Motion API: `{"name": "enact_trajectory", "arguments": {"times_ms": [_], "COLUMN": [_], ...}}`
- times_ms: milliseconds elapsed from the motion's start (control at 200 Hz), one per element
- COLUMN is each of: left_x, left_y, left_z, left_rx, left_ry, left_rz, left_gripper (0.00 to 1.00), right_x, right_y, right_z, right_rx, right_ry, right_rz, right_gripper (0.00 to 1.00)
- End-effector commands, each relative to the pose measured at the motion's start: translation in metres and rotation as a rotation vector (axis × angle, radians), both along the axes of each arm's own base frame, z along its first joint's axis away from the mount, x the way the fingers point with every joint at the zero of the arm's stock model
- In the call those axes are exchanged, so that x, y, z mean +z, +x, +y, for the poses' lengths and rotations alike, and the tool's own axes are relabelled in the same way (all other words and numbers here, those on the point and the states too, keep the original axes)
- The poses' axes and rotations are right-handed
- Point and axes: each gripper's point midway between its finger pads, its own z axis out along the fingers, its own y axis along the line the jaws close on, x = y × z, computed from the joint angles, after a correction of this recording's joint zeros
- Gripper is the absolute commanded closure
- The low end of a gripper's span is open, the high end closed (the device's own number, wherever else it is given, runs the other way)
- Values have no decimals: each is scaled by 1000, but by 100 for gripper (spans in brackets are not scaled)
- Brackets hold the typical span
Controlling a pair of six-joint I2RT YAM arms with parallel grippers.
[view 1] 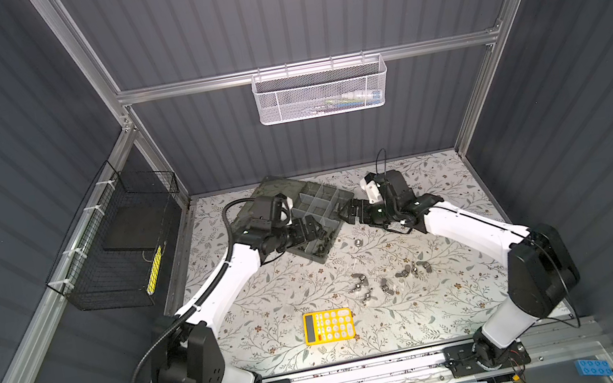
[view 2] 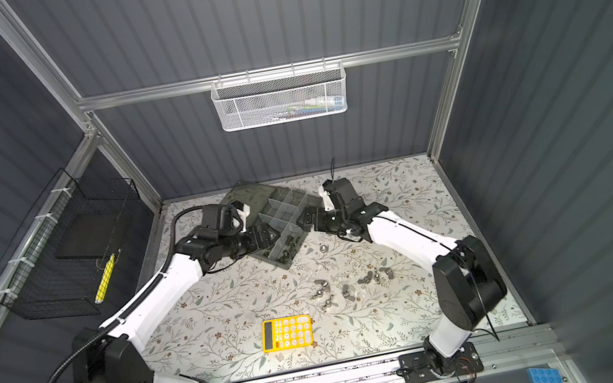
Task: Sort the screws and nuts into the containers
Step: 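Withdraw the right gripper while the left gripper lowers onto a dark nut, then close the left gripper on the dark nut beside the organizer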
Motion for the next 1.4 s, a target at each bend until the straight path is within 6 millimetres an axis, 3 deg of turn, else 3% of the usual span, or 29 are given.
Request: {"name": "enact_trajectory", "arguments": {"times_ms": [0,80,110,270,425,435,605,951,1051,1296,1396], "left_x": [-9,-20,-11,-36,-61,-63,-99,-151,-159,-173,-175], "left_y": [7,6,11,10,8,9,10,26,28,29,26], "left_z": [-17,-38,-49,-90,-128,-130,-154,-149,-147,-146,-144], "left_rx": [-40,-90,-104,-167,-216,-219,-245,-223,-221,-228,-237], "left_ry": [95,157,160,226,252,256,289,428,458,487,499], "left_rz": [-20,-20,-46,-33,-14,-12,30,46,45,67,78], "left_gripper": [0,0,0,0,0,0,6,19,22,41,43], "right_x": [6,5,5,3,-3,4,-2,-15,-14,-16,-14], "right_y": [-5,-14,-17,-33,-49,-51,-63,-75,-76,-75,-74], "right_z": [-27,-49,-58,-95,-119,-121,-139,-136,-134,-133,-134], "right_rx": [-43,-81,-99,-171,-213,-216,-257,-217,-206,-192,-193], "right_ry": [15,33,34,29,93,103,149,187,187,182,179], "right_rz": [-46,-48,-52,-71,-62,-82,-78,-32,-27,-6,-7], "right_gripper": [1,1,1,1,1,1,1,1,1,1,1]}}
